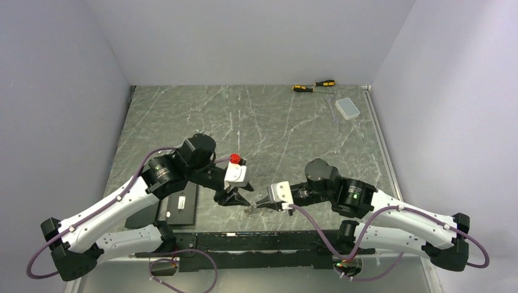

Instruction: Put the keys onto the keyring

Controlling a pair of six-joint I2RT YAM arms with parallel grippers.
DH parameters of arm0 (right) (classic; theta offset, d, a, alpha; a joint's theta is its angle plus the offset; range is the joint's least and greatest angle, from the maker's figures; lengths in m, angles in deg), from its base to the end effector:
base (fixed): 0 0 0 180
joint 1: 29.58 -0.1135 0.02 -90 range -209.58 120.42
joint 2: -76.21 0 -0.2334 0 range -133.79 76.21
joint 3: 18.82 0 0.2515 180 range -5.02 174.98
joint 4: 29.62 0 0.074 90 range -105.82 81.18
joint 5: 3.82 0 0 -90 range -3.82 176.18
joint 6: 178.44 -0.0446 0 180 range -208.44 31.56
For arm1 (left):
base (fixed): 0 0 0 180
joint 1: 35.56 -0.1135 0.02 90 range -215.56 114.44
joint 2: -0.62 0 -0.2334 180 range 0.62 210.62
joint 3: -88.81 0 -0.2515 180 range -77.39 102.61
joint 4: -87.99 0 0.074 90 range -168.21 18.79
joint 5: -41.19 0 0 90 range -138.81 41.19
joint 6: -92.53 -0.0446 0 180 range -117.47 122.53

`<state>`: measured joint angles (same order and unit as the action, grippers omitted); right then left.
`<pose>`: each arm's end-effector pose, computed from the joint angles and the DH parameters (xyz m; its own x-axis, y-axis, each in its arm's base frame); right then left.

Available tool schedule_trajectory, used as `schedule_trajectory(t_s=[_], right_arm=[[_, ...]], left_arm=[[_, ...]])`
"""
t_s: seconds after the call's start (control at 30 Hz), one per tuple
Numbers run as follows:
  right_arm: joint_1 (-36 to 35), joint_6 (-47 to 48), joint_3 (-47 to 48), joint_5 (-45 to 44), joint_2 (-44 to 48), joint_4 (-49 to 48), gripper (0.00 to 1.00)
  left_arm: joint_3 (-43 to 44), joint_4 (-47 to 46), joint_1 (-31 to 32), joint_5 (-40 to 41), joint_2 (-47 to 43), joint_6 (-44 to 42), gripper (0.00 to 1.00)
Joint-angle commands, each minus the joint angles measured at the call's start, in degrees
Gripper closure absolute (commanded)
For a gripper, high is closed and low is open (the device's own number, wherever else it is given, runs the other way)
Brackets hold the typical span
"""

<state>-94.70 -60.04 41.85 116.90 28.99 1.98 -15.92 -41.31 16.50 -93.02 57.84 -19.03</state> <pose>0.0689 0.2027 0.3083 0.3528 -0.2112 -0.9116 -0.9280 -0.2036 -0.3120 0.1120 -0.1942 0.3305 0.0319 0.3875 -0.9213 0.9834 -0.1771 -0.0405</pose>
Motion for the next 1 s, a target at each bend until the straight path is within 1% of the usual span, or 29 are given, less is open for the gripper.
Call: schedule_trajectory(t_s=[0.0, 0.27, 0.4, 0.57, 0.73, 0.97], right_arm=[[0.17, -0.27, 1.84, -2.95, 0.06, -0.42, 1.00], [0.26, -5.23, 1.57, -8.25, 0.86, -1.65, 1.00], [0.31, -7.22, 2.37, -9.65, 0.59, -1.15, 1.00], [0.26, -8.99, 2.06, -10.69, 1.01, -1.51, 1.00], [0.26, -9.94, 1.73, -12.60, 1.59, -1.72, 1.00], [0.40, -10.58, 1.22, -15.76, 2.15, -2.42, 1.00]], left_arm=[[1.52, -4.18, 0.04, -2.00, -0.93, 1.19, 0.50], [2.80, -1.71, 0.07, -2.45, 0.96, 1.46, 0.50], [2.07, -4.24, 0.14, -0.46, 2.70, 4.66, 0.49], [0.35, -9.42, 0.71, 0.95, 2.80, 6.95, 0.51], [1.41, -7.38, 1.01, 1.27, 4.58, 6.09, 0.57], [1.91, -6.48, 1.47, 1.48, 6.90, 5.75, 0.58]])
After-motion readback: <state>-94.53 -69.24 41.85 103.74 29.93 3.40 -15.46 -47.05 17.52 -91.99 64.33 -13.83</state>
